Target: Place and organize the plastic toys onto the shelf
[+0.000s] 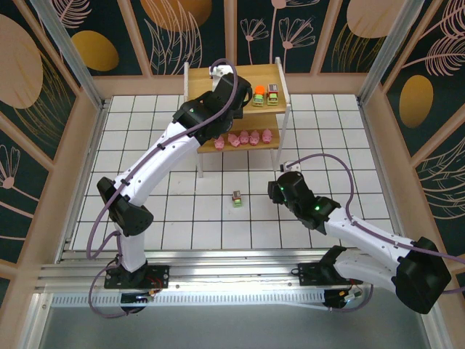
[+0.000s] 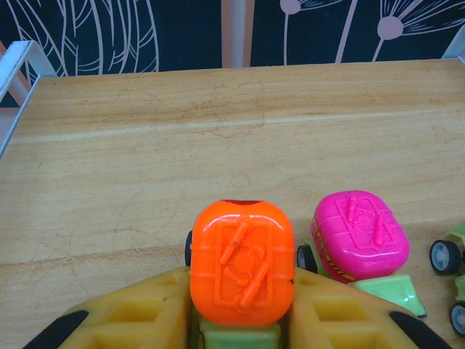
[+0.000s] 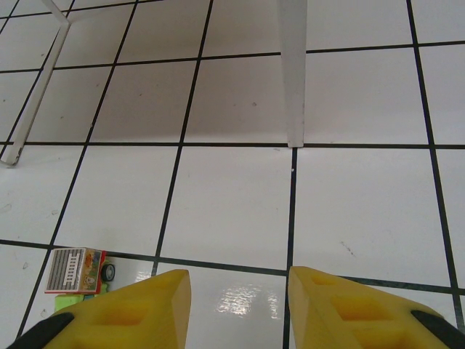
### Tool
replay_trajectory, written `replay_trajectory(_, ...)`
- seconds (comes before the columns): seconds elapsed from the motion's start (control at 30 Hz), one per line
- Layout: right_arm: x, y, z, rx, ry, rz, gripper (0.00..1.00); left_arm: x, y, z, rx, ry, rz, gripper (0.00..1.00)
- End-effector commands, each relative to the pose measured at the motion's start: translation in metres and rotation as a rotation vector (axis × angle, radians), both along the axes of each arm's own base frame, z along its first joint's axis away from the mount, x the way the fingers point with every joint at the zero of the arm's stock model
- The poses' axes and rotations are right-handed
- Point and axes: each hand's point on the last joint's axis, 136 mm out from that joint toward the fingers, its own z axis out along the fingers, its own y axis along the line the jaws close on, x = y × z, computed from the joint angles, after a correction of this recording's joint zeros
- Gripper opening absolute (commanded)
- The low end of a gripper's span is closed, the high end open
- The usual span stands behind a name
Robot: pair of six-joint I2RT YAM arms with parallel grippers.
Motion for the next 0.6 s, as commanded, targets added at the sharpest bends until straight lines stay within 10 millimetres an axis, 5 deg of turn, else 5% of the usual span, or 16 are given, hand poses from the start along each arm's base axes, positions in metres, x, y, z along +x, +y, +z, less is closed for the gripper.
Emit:
replay_trajectory(0.0,0.0002,-0.0036,0.0004,0.02,-0.006,-0.018,0.41,0.0041,0.0008,0.0081,-0.009,-0.019,0.003,0.32)
replay_trajectory(0.57,0.0,-0.0042,0.001,0.019,-0.007,-0.02,0.41,0.0028,0.0007,0.0106,-0.022,-0.023,-0.002,0.39)
